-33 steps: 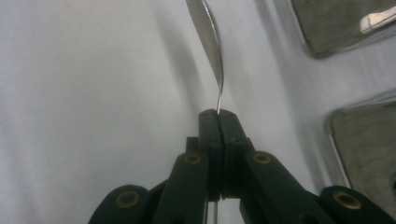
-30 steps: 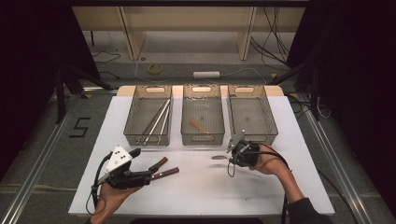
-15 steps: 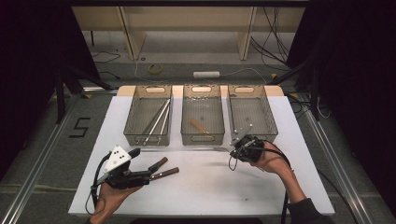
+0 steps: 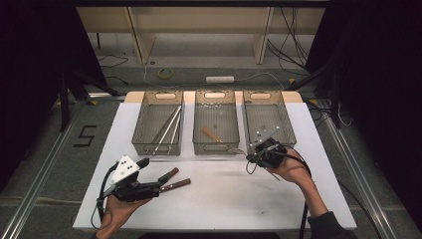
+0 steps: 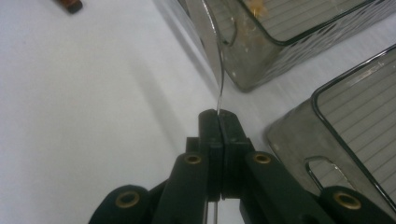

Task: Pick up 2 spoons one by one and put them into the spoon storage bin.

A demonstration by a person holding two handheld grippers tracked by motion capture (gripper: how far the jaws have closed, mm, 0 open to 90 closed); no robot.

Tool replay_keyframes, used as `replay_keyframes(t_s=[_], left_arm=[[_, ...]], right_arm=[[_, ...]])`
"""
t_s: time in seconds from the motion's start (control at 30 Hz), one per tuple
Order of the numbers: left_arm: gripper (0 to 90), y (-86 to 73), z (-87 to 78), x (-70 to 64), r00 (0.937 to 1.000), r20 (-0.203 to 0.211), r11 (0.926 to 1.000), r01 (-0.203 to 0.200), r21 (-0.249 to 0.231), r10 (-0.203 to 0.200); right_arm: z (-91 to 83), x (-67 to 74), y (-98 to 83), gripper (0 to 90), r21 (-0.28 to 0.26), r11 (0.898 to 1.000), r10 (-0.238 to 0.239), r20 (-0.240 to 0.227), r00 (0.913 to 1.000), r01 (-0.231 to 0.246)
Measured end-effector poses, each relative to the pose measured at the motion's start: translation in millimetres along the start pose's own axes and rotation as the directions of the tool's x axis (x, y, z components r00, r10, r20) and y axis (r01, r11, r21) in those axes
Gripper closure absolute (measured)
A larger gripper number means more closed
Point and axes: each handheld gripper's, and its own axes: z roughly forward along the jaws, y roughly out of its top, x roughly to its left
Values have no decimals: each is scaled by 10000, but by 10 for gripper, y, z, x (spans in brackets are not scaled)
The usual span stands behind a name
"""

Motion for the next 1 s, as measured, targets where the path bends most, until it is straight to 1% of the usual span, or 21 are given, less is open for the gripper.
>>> replay_keyframes(t_s=[0.1,0.17,0.37,0.67,0.73,0.83,0.9,1.0], left_arm=[[152,0,-1,6,10000,-5,10000,4,23,-4],[152,-2,-4,5,10000,-27,10000,14,9,-14],[152,-2,-10,11,10000,-41,10000,40,-15,-40],[152,-3,-7,25,9999,-94,9999,97,-33,-97],[152,-6,-1,38,9999,-87,9999,104,50,-104],[150,-4,2,53,9997,-105,9998,218,21,-218],[151,-6,0,59,9997,-120,9997,221,60,-220],[151,-4,-6,64,9997,-117,9997,230,26,-229]], right_arm=[[-16,-11,4,900,-147,9996,228,42,9997,-227],[-25,-13,10,900,-164,9995,282,91,9996,-280],[-71,-21,39,900,-466,9980,438,109,9990,-432],[-94,-47,155,900,-734,9957,582,105,9983,-572],[-109,-62,201,900,-842,9943,669,78,9977,-660],[-141,-85,286,900,-1115,9910,749,27,9972,-741],[-149,-104,368,900,-1263,9890,768,-19,9970,-764],[-143,-131,503,900,-1313,9882,789,-40,9969,-787]])
